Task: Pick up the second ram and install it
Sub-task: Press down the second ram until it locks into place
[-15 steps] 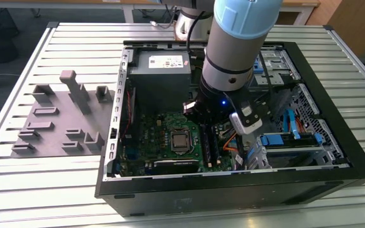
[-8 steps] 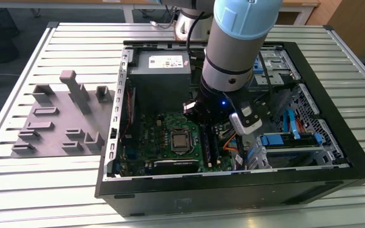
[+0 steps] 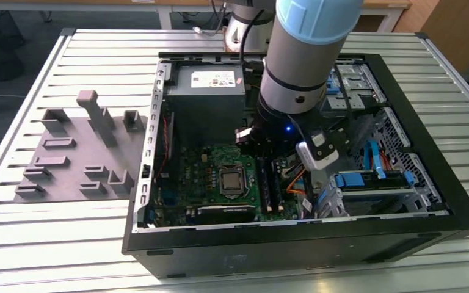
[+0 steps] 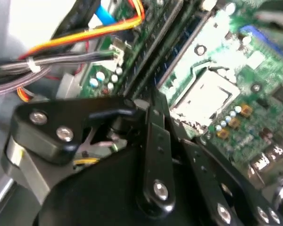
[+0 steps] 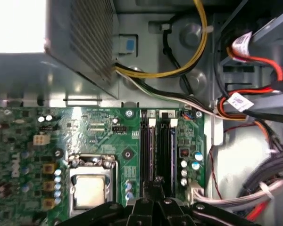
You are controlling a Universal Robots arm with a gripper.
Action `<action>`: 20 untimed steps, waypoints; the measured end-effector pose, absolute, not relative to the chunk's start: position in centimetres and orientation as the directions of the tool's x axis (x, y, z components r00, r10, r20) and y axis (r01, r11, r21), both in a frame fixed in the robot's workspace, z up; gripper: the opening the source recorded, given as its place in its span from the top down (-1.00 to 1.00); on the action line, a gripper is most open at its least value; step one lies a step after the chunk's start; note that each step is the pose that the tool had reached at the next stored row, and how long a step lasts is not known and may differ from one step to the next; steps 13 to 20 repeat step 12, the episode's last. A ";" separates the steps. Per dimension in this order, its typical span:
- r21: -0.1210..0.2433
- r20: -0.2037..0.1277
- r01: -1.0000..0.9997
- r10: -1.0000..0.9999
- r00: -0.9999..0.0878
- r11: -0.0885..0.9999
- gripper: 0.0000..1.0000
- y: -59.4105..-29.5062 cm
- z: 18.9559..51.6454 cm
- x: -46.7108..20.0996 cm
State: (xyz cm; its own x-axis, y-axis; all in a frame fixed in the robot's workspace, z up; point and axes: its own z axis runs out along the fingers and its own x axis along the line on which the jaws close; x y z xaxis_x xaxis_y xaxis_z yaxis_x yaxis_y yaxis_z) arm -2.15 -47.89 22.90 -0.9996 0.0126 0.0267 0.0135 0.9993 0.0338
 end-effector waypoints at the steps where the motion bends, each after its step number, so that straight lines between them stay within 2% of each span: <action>1: 0.034 0.027 0.013 0.013 -1.000 0.999 0.79 -47.9 23.2 -2.1; 20: 0.035 0.027 0.014 0.013 -1.000 0.999 0.79 -47.9 23.4 -2.1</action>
